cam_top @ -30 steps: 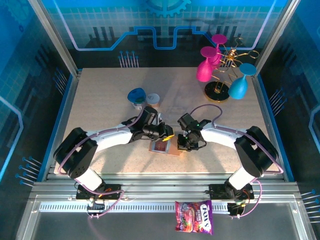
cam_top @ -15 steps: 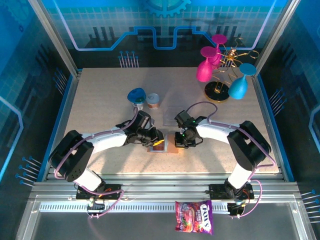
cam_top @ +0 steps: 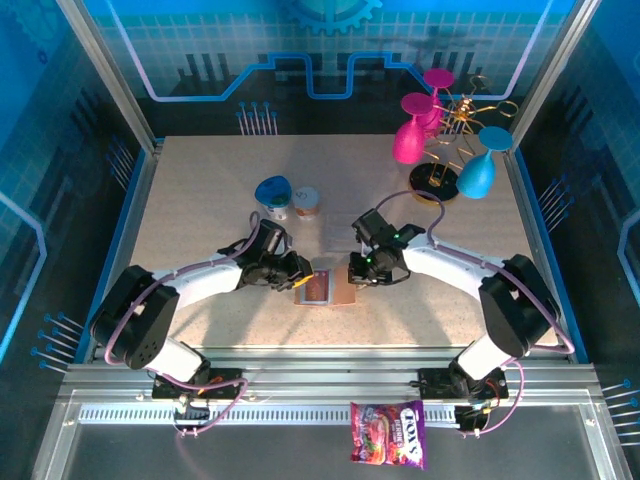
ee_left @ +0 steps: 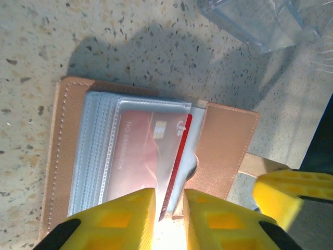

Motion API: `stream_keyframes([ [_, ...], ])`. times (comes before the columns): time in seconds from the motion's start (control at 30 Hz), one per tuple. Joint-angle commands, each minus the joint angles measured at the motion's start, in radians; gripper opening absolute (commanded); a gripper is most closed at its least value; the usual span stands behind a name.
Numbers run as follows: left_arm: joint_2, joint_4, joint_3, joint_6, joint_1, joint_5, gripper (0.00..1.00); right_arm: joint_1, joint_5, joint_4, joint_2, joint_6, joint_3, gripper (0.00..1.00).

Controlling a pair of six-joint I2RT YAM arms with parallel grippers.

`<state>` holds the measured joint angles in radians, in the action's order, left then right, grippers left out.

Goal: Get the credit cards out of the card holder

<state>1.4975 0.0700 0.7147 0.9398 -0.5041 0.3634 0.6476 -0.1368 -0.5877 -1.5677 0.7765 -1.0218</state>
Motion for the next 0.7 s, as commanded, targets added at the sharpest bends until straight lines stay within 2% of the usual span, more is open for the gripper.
stream_keyframes([
  [0.0,-0.007,-0.009,-0.017,-0.025,0.007,0.035,0.22,0.013,-0.017,-0.043,0.029,-0.008,-0.055,0.17],
  [0.17,0.002,-0.011,-0.023,-0.024,0.011,0.038,0.22,0.036,-0.064,-0.015,0.005,-0.004,-0.105,0.18],
  [0.5,0.013,-0.005,-0.023,-0.025,0.010,0.037,0.22,0.072,-0.222,0.128,-0.146,0.035,-0.128,0.24],
  [0.67,0.025,-0.008,-0.024,-0.024,0.010,0.037,0.22,0.098,-0.227,0.134,-0.214,0.033,-0.150,0.25],
])
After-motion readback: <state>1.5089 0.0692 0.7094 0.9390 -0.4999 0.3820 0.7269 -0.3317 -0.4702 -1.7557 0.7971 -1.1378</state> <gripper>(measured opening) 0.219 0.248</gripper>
